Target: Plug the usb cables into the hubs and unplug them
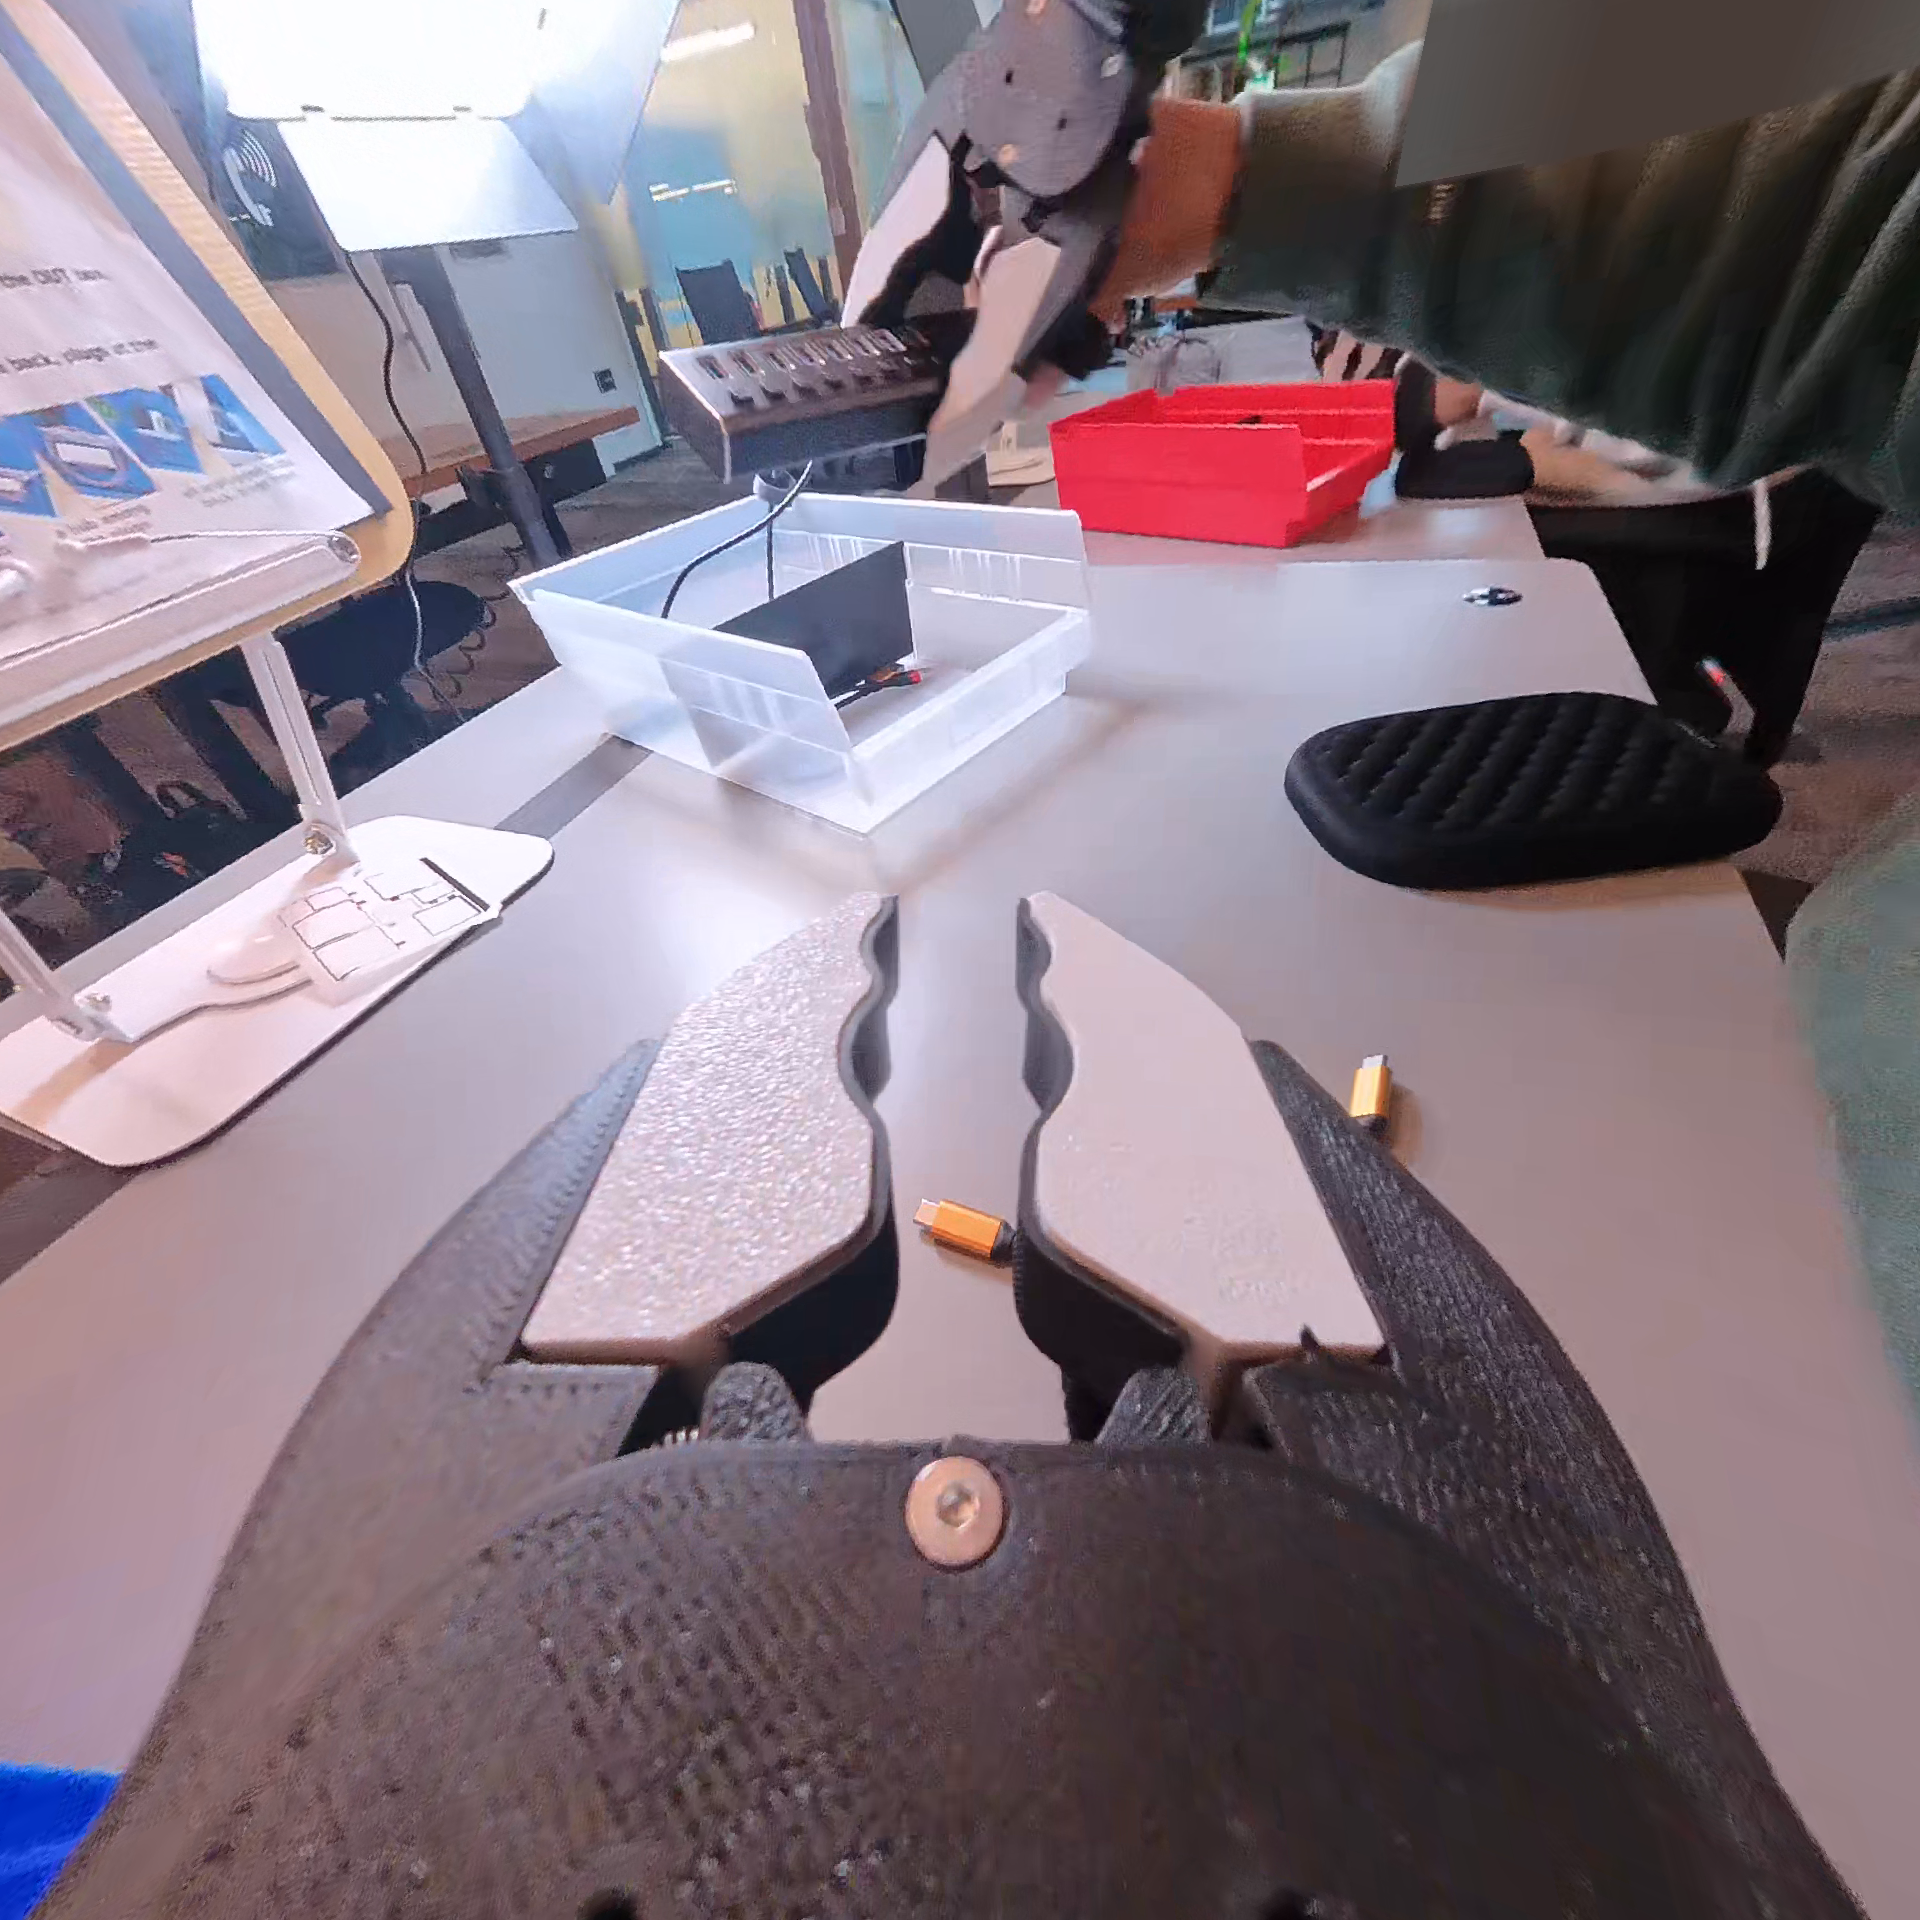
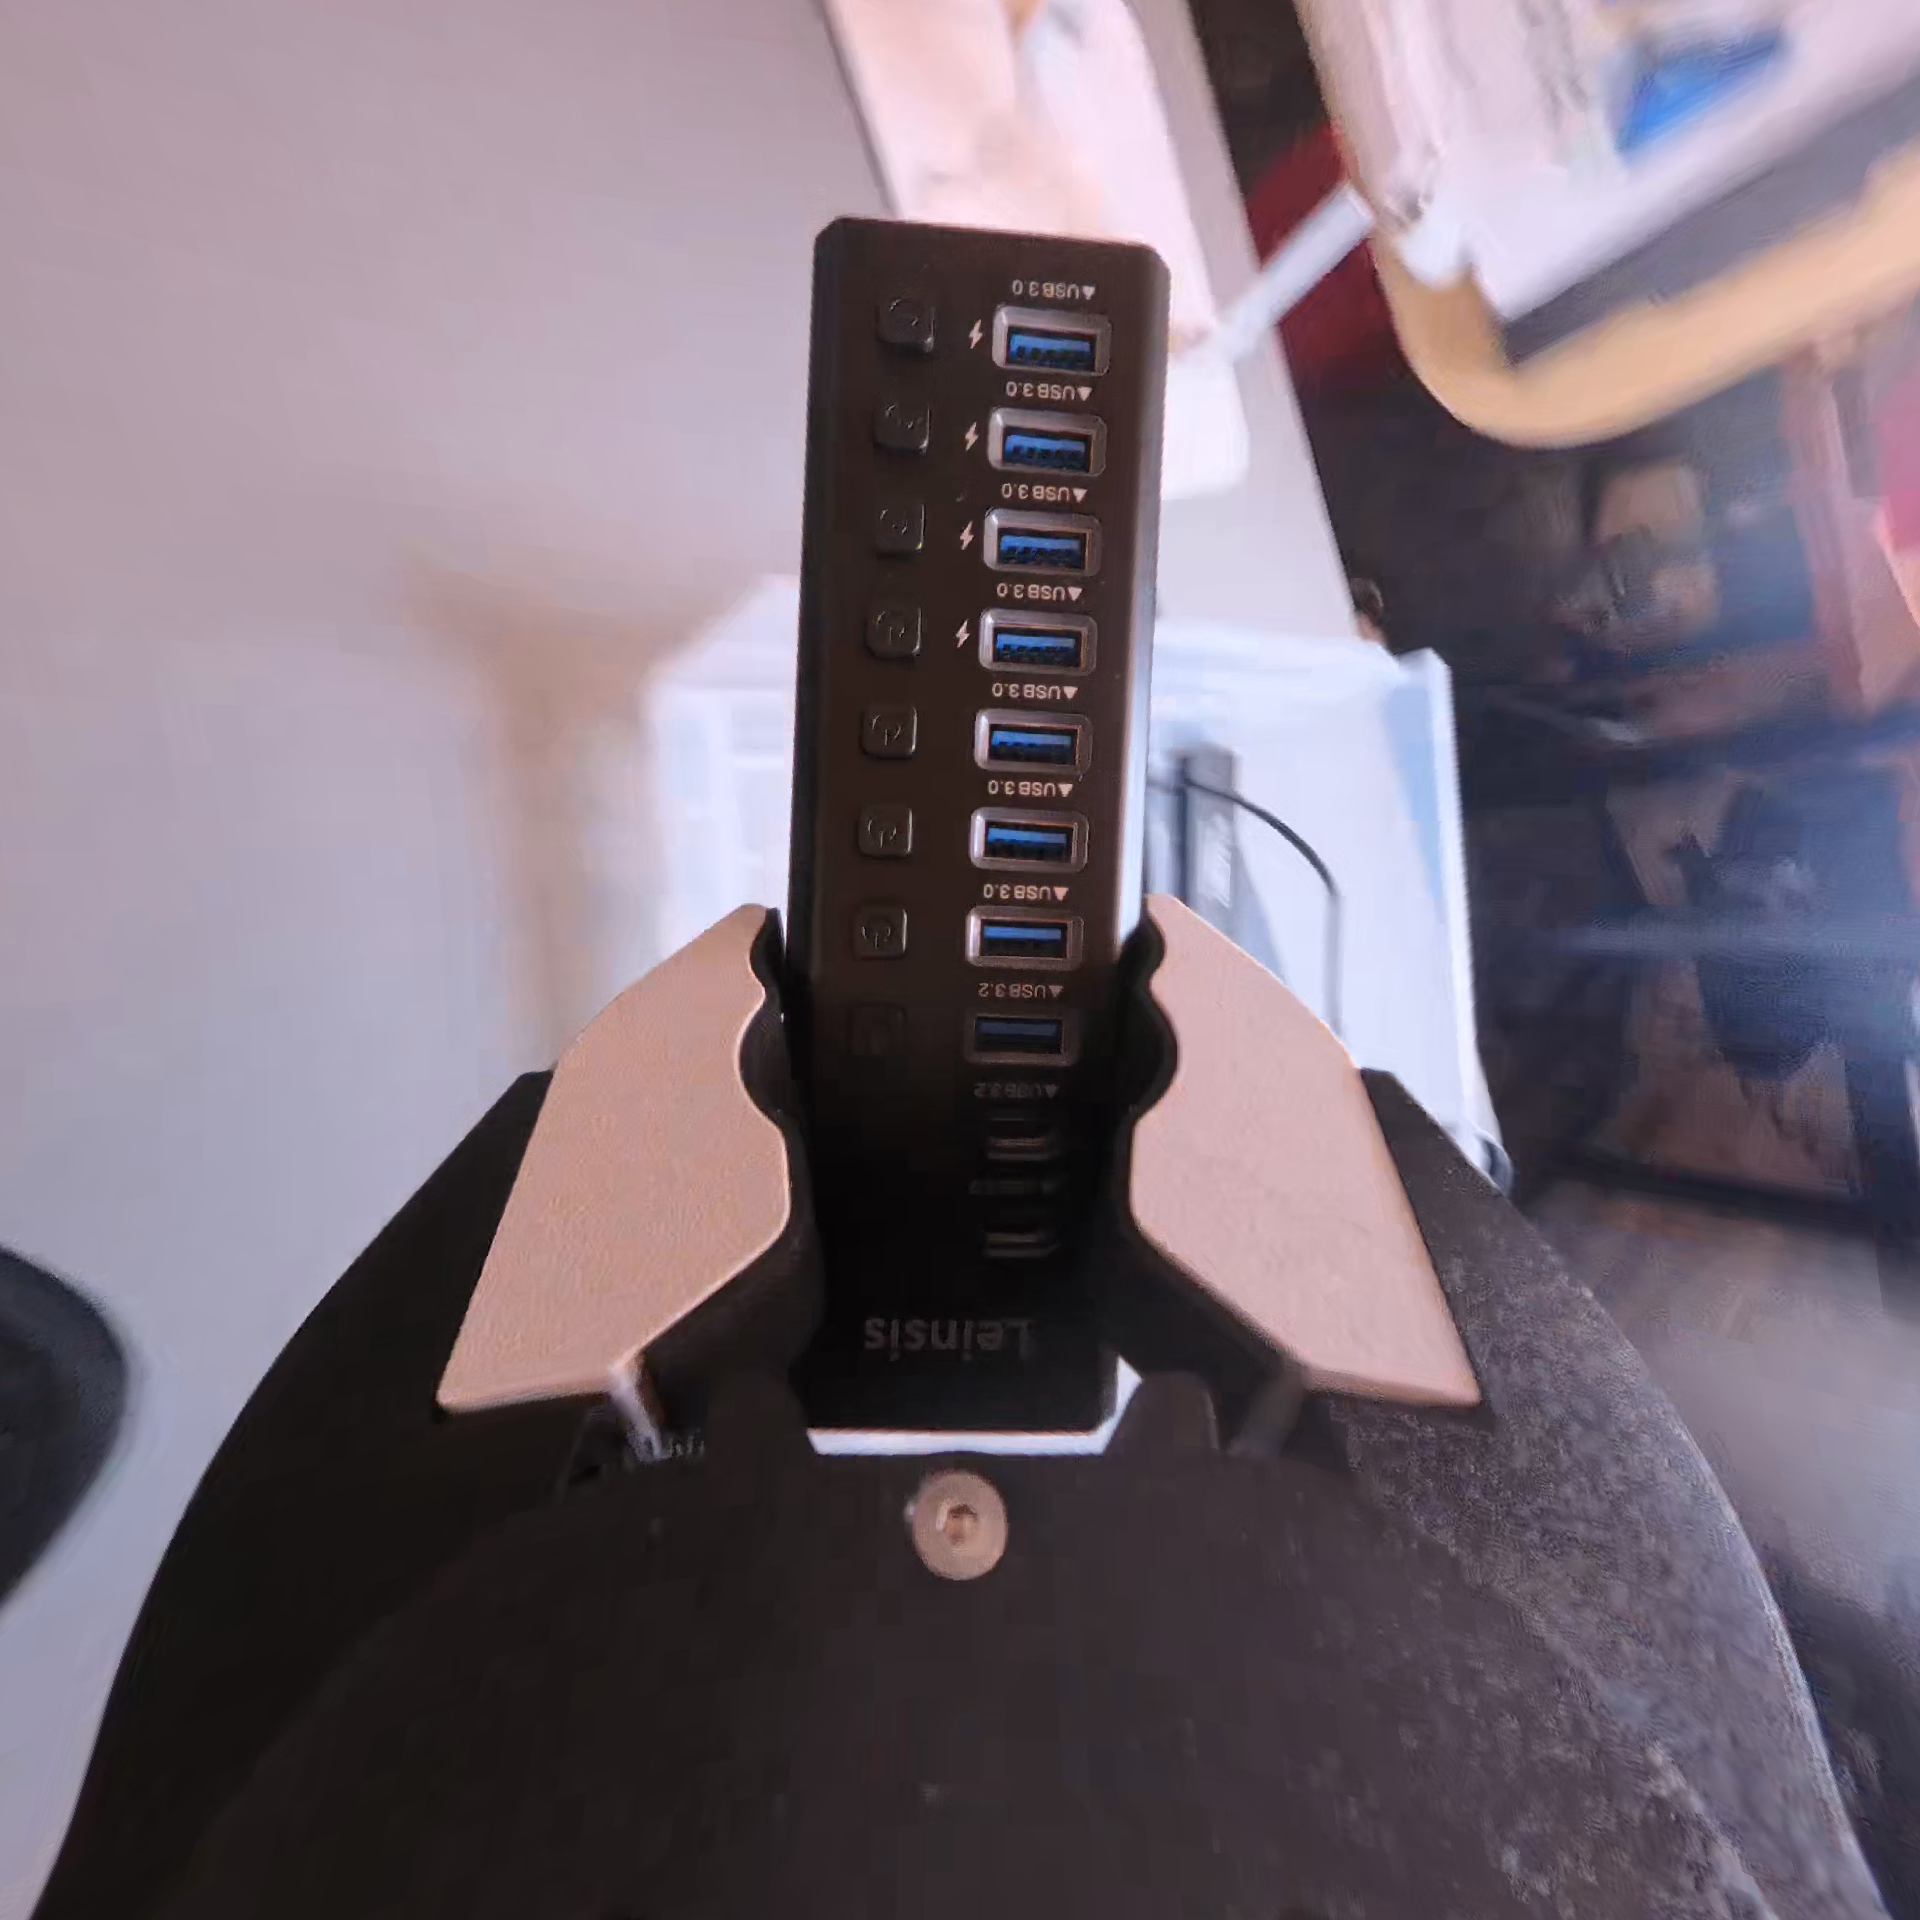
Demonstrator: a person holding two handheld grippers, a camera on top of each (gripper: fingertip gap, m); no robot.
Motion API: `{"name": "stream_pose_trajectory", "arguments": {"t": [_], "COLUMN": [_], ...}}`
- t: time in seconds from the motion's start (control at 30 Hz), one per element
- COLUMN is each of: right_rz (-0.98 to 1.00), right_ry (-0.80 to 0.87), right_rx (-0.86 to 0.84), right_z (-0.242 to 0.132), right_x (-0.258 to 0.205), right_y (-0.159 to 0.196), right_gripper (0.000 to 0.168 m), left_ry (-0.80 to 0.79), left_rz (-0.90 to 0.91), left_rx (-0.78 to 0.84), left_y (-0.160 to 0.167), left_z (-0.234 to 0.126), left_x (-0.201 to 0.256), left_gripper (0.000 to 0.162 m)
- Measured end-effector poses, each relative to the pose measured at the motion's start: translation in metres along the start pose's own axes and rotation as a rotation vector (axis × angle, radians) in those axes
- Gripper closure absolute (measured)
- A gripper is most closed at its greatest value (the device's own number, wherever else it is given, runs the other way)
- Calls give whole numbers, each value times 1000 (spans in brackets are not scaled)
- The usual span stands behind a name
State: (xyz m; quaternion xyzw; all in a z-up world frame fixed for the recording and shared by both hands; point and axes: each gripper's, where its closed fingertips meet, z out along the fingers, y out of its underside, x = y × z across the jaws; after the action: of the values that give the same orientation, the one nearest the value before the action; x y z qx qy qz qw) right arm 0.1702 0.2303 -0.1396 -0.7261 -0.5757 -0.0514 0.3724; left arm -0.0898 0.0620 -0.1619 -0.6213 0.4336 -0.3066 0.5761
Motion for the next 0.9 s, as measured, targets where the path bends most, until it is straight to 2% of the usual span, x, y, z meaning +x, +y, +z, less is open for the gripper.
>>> {"name": "stream_pose_trajectory", "arguments": {"t": [0.1,0.2,0.5,0.6,0.73,0.83,0.9], "right_rz": [56,83,107,143,129,136,144], "right_ry": [22,-32,-215,-301,-269,-191,-149], "right_rx": [-91,-152,-290,-301,-344,-276,-181], "right_z": [16,40,117,136,151,141,124], "right_x": [55,82,99,95,99,109,111], "right_y": [38,61,89,93,99,84,60], "right_gripper": [106,105,106,106,106,104,103], "left_ry": [1,-11,-7,-7,-5,-28,-43], "left_rz": [-31,-31,-89,-97,-105,-90,-74], "left_rx": [13,-32,-110,-122,-138,-164,-189], "left_y": [2,13,46,51,56,60,63], "left_z": [0,4,14,15,16,16,15], "left_x": [-1,-3,-7,-8,-9,-13,-16], "left_gripper": [149,151,155,156,156,148,140]}}
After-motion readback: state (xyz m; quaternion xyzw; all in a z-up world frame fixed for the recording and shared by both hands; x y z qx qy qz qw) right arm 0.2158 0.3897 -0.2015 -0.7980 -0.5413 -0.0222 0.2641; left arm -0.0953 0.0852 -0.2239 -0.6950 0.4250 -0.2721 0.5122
